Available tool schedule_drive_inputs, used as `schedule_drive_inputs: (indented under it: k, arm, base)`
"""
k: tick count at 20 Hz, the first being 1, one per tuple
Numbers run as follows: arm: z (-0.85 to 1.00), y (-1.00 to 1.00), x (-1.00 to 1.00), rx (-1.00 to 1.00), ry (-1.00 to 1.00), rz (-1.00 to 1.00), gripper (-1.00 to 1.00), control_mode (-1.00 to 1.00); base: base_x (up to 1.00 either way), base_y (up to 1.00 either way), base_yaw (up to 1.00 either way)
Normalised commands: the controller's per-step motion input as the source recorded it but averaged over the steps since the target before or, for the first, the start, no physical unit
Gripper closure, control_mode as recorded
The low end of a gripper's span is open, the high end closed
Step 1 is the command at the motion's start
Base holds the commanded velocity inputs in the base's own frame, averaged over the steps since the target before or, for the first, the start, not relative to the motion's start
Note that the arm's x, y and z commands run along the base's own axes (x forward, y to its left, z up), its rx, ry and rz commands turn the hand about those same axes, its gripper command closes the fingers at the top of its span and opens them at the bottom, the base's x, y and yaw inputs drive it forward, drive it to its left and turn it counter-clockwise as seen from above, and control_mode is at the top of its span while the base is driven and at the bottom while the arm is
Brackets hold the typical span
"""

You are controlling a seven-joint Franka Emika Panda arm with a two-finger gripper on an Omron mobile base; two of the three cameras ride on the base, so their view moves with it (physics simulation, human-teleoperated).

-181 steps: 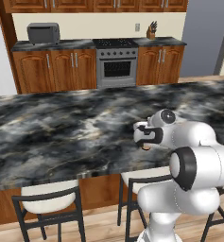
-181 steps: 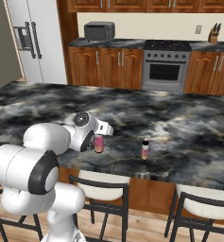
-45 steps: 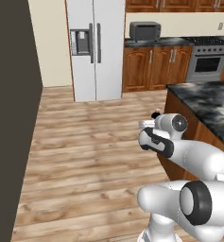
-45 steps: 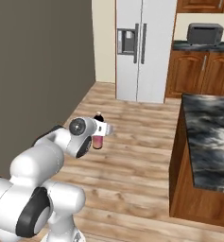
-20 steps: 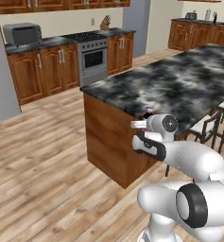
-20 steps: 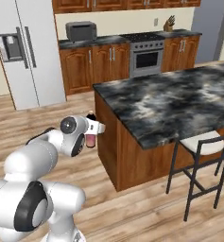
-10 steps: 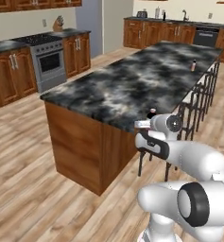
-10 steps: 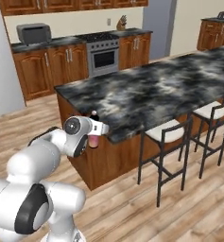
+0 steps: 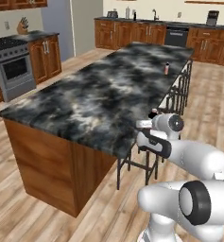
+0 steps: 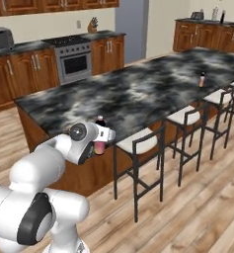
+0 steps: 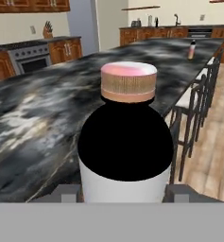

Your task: Place the large bottle from the dining counter next to the other large bottle outside the sink, and place the small bottle from the dining counter next to the other small bottle inside the sink.

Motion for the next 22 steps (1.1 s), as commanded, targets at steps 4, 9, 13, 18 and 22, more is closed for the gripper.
schedule_drive_inputs:
  k: [4,9,13,18,22]
  arm:
    - [0.0,0.0,0.0,0.0,0.0,0.0,1.0,1.0]
    - [0.0,0.0,0.0,0.0,0.0,0.0,1.0,1.0]
    - [0.0,0.0,0.0,0.0,0.0,0.0,1.0,1.0]
    - [0.0,0.0,0.0,0.0,0.0,0.0,1.0,1.0]
    - [0.0,0.0,0.0,0.0,0.0,0.0,1.0,1.0]
  base:
    - [0.29,0.06,-0.32]
    - [0.0,0.5,-0.36]
    - [0.0,0.67,-0.37]
    - [0.0,0.81,-0.34]
    - [-0.04,0.98,-0.28]
